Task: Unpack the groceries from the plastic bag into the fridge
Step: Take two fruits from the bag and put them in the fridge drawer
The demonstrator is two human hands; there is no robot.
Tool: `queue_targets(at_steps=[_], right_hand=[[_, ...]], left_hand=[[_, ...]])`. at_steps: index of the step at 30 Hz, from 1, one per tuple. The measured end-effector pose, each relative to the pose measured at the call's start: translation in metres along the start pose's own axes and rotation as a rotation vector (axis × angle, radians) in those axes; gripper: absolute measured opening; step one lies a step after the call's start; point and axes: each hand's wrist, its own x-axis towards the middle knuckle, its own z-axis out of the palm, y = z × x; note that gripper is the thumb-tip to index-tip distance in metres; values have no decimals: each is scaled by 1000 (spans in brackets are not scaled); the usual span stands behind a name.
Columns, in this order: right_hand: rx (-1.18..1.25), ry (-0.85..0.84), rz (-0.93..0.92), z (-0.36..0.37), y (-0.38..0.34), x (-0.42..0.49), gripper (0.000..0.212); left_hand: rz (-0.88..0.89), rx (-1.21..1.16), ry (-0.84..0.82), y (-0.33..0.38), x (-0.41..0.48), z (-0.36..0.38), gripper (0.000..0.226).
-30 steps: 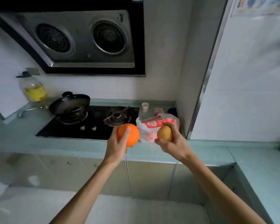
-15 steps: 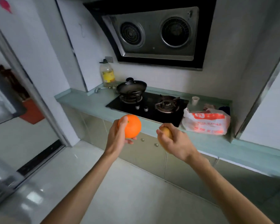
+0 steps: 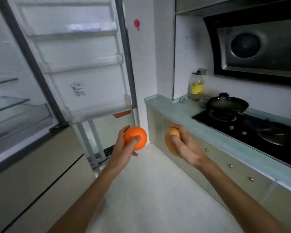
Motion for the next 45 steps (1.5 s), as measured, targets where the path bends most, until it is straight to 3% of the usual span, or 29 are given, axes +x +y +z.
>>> queue_targets(at_steps=[6,12,16,18,25,31,36,42,45], right_hand=[[26,-136,-122,149,-66,50,50],[96,-310,-194,277,-129,87,66],[175,-449,-223,367,-165,105,53],[194,-516,-247,409,-178,115,56],[307,-763,-432,515,-216,173,36],[267,-840,-610,589,-261,258,63],[-13,-961,-823,663,-307,326,70],[-623,-1114,-1073,768,-322,350,57],[-897,-1185,-1099,807,-315,348,50]], left_hand=[[52,57,185,-17,8,-158,45],[53,141,360,-26,-10,-285,53],[14,221,544,-34,-19,-360,72],[-2,261,603,-39,-21,-392,84],[-2,526,707,-38,6,-486,81],[-34,711,821,-21,62,-564,82],[-364,1013,754,-26,111,-630,86],[-782,1280,468,-56,157,-683,86],[-877,1390,328,-71,171,-690,85]])
